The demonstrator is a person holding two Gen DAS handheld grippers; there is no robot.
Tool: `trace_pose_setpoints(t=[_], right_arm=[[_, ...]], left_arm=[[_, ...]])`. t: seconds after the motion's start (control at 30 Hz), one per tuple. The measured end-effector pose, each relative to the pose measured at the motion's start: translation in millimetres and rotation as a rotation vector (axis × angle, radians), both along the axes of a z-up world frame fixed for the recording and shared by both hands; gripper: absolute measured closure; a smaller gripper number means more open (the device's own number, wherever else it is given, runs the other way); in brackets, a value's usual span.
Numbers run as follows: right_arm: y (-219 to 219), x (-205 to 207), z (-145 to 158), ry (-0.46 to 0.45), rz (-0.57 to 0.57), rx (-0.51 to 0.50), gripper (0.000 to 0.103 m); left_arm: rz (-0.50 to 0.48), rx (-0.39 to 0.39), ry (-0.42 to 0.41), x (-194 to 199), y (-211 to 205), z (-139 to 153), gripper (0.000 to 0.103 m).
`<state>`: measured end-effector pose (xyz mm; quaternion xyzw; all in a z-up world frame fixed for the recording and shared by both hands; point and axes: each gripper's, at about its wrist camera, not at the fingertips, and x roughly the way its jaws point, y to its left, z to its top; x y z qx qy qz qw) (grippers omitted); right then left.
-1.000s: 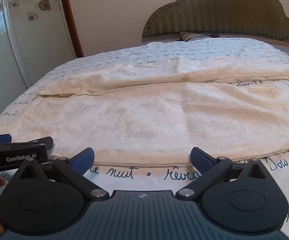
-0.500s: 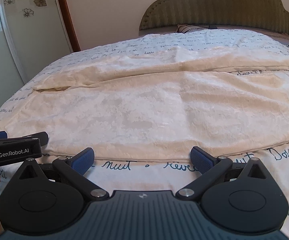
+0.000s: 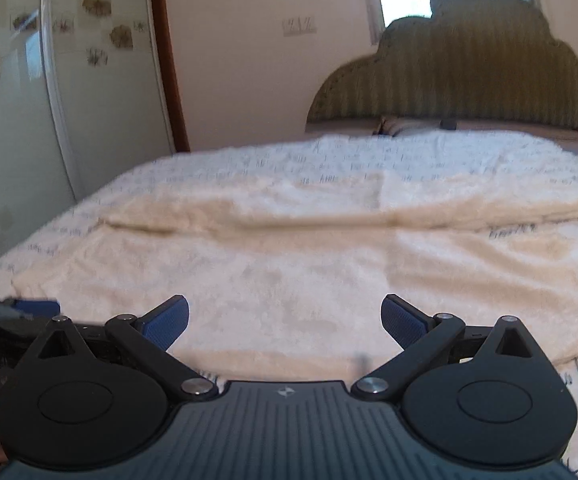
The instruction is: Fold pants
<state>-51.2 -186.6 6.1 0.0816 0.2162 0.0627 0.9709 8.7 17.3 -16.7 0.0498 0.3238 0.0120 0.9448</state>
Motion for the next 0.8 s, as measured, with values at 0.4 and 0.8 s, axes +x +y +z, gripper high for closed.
trace_pose_setpoints(t=[0.4, 0.8], right_arm=[[5, 76, 25, -0.057, 0.222, -0.115, 0.000], [80, 236, 20, -0.143, 0.381, -0.576, 0.001]], left_arm=[[0.084, 0.024, -0.109, 49, 22, 23, 0.000], [0.130, -0.006, -0.008, 92, 45, -23, 0.000]])
